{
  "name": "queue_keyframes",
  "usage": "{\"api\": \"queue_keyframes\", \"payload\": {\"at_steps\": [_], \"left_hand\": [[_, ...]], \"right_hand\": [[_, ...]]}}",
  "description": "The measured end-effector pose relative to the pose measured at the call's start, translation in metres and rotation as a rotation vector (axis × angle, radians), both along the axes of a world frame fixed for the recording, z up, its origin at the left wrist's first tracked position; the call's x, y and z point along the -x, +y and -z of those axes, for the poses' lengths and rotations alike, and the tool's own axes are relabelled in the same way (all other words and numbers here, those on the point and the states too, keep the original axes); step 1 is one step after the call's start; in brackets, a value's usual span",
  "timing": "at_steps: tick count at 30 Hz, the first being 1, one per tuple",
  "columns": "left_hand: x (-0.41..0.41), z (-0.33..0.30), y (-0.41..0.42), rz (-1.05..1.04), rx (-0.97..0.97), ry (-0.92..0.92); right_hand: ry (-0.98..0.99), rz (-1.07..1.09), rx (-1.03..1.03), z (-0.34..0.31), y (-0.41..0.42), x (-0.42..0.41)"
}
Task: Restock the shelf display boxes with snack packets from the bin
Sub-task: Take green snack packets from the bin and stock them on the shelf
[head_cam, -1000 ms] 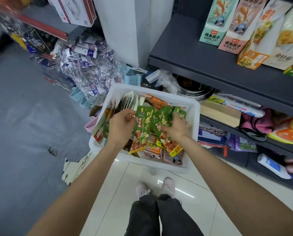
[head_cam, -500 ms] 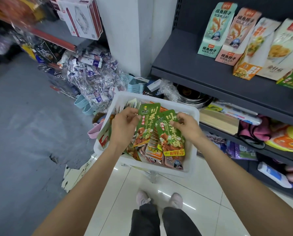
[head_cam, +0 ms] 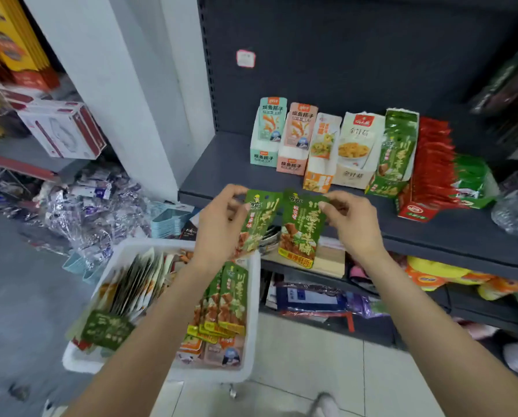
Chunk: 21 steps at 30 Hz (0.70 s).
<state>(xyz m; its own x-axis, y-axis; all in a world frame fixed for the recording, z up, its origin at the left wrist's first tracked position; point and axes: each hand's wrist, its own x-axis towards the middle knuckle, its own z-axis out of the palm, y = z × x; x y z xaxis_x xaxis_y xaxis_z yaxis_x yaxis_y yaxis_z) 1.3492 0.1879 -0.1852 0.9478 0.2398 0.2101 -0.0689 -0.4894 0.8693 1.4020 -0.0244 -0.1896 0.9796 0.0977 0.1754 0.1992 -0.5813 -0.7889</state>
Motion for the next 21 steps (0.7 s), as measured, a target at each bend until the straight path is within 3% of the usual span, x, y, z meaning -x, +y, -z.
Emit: {"api": "queue_keyframes", "payload": {"at_steps": [11,21], "left_hand": [[-0.103,-0.039,-0.158,0.026,-0.09,-0.121],[-0.199,-0.056,-0.21,0.039,-0.083,-0.194]], "right_hand": [[-0.05,0.143,-0.141,-0.041,-0.17,-0.101],[-0.084,0.21,-0.171,-0.044,-0.216,-0.196]]}}
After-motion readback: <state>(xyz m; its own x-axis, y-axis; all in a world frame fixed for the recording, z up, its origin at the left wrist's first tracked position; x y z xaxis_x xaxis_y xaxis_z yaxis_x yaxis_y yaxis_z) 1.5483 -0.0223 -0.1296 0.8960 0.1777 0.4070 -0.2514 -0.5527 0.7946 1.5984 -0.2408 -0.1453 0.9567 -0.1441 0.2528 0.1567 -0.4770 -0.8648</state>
